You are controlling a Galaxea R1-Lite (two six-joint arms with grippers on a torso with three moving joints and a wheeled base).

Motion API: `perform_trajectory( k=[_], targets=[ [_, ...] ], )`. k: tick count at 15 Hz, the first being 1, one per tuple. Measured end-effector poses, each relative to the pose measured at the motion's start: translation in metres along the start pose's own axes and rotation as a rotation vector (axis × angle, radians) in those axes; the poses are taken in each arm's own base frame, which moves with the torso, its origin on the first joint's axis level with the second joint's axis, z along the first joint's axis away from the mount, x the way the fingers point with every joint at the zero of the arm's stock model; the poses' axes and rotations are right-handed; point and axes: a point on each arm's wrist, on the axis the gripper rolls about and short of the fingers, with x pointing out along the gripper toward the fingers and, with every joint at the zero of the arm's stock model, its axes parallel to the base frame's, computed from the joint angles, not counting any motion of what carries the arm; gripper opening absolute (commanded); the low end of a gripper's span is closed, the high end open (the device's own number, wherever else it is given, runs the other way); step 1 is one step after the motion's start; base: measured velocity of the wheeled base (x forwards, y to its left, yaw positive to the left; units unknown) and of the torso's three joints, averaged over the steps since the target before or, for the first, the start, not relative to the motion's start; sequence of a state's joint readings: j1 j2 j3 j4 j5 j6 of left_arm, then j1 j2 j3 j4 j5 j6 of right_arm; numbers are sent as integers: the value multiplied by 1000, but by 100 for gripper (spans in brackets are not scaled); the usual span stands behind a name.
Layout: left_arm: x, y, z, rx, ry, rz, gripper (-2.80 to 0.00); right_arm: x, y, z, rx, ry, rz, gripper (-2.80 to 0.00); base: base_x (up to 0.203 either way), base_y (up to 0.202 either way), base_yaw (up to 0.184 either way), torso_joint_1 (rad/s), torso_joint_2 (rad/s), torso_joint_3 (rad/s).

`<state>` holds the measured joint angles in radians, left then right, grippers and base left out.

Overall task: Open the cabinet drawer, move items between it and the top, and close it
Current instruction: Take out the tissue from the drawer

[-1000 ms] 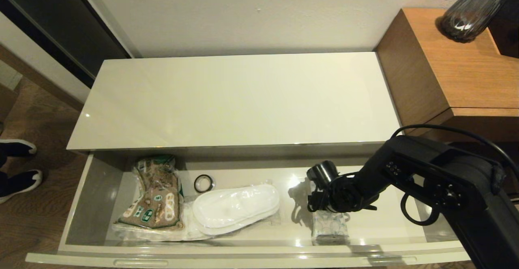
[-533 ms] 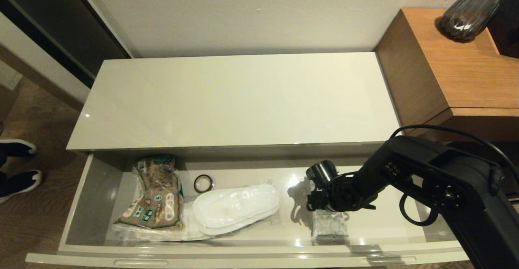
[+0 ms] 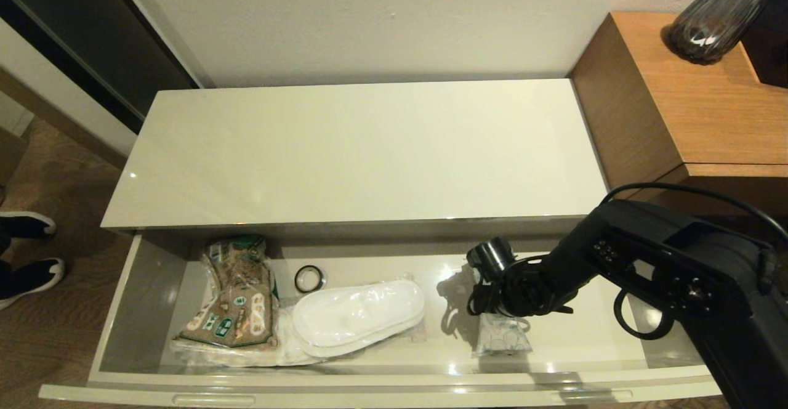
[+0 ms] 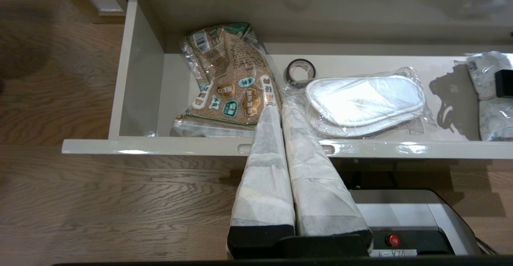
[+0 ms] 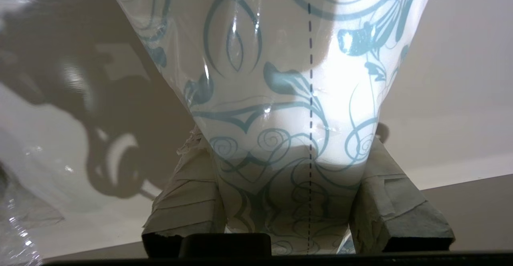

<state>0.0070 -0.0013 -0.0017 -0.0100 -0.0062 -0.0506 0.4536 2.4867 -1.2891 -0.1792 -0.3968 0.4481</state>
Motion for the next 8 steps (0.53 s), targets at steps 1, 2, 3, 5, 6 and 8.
perform_trajectory(
  k=[1,2,3,5,6,8],
  targets=[
    [0,0,0,0,0,1,-280,-3,0,2,-1,-3,2,-280,0,0,0,0,0,0],
    [0,0,0,1,0,1,-280,-6,-1,4,-3,-2,2,-280,0,0,0,0,0,0],
    [0,0,0,0,0,0,-280,-8,-1,6,-3,-3,2,-280,0,0,0,0,0,0],
    [0,0,0,1,0,1,-280,-13,-2,8,-2,-3,1,-280,0,0,0,0,0,0],
    [0,0,0,0,0,1,-280,-16,-3,9,-4,1,-1,-280,0,0,0,0,0,0],
    [0,0,0,0,0,0,-280,-23,-5,12,-3,1,0,-280,0,0,0,0,0,0]
  ],
)
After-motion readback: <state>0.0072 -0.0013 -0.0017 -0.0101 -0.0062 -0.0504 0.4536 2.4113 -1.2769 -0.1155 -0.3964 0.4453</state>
